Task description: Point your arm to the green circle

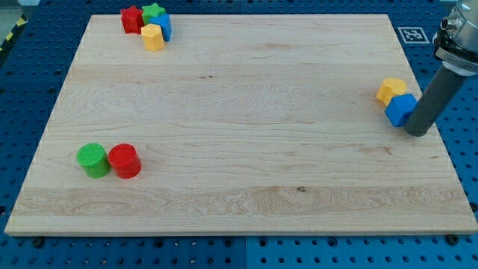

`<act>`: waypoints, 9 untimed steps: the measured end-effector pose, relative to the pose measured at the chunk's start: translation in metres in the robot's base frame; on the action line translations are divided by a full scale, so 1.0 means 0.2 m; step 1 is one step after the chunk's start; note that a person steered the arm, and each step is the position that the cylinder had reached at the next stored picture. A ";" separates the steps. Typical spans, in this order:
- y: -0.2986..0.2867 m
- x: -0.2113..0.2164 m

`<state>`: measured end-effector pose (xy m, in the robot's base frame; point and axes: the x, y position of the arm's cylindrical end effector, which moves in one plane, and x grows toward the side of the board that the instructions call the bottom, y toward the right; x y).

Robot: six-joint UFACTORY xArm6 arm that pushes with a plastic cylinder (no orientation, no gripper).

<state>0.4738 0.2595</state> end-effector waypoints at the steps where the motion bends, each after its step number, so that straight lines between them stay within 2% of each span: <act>1: 0.01 -0.01; 2: -0.07 0.14; 3: -0.33 0.38; 4: -0.77 0.51; 6: -1.70 0.62; 8: -2.57 0.53; 9: -2.77 0.32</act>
<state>0.5383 -0.2950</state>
